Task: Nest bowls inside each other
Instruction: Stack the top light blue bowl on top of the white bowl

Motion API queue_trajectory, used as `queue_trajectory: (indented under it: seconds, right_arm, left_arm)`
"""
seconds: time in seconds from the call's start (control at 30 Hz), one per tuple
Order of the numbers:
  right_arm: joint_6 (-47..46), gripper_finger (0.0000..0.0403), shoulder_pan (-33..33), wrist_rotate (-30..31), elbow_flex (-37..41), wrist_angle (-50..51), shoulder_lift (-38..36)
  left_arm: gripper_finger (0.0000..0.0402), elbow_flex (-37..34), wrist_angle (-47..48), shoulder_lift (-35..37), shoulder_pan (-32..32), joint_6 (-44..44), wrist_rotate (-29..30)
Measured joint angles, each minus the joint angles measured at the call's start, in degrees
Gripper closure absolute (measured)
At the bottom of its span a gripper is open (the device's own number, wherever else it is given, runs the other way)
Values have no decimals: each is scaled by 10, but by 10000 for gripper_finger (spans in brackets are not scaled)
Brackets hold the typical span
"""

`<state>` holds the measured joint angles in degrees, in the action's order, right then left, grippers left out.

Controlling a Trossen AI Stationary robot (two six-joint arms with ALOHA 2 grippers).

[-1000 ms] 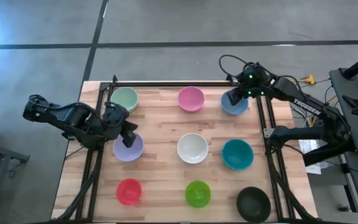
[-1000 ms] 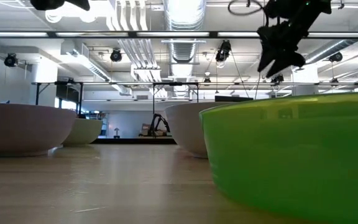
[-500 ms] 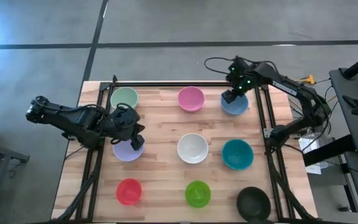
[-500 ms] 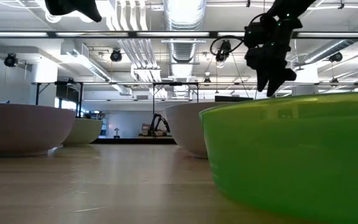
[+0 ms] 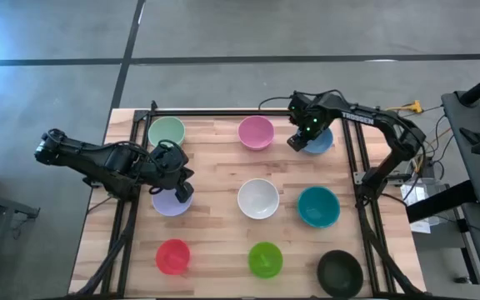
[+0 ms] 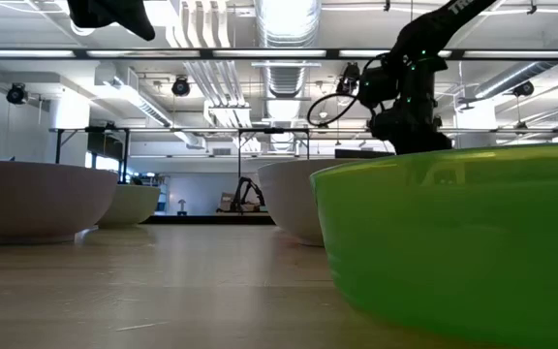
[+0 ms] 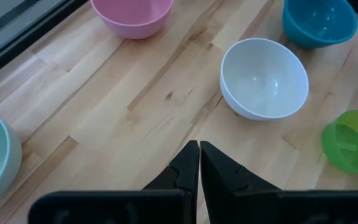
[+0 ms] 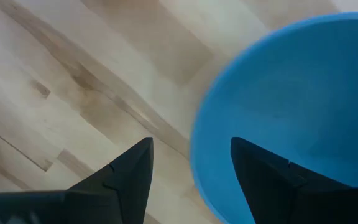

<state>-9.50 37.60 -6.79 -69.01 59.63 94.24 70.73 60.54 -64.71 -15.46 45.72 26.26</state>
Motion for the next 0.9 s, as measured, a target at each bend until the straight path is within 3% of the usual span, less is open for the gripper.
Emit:
queue_trajectory:
  seconds: [0.3, 0.4, 0.57, 0.73, 0.9]
  right_arm:
    - [42, 208, -11, -3, 3, -5, 60]
    - [52, 250, -13, -7, 5, -3, 68]
    - [77, 365, -12, -8, 11, 0, 59]
    - [121, 391, -12, -10, 21, 21, 2]
    - [135, 394, -12, -53, 39, 21, -125]
  left_arm:
    - [402, -1, -1, 0, 0, 3, 0]
    - [402, -1, -1, 0, 0, 4, 0]
    - [402, -1, -9, 0, 0, 5, 0]
    - [402, -1, -80, 0, 0, 6, -4]
    - [402, -1, -156, 0, 0, 6, -5]
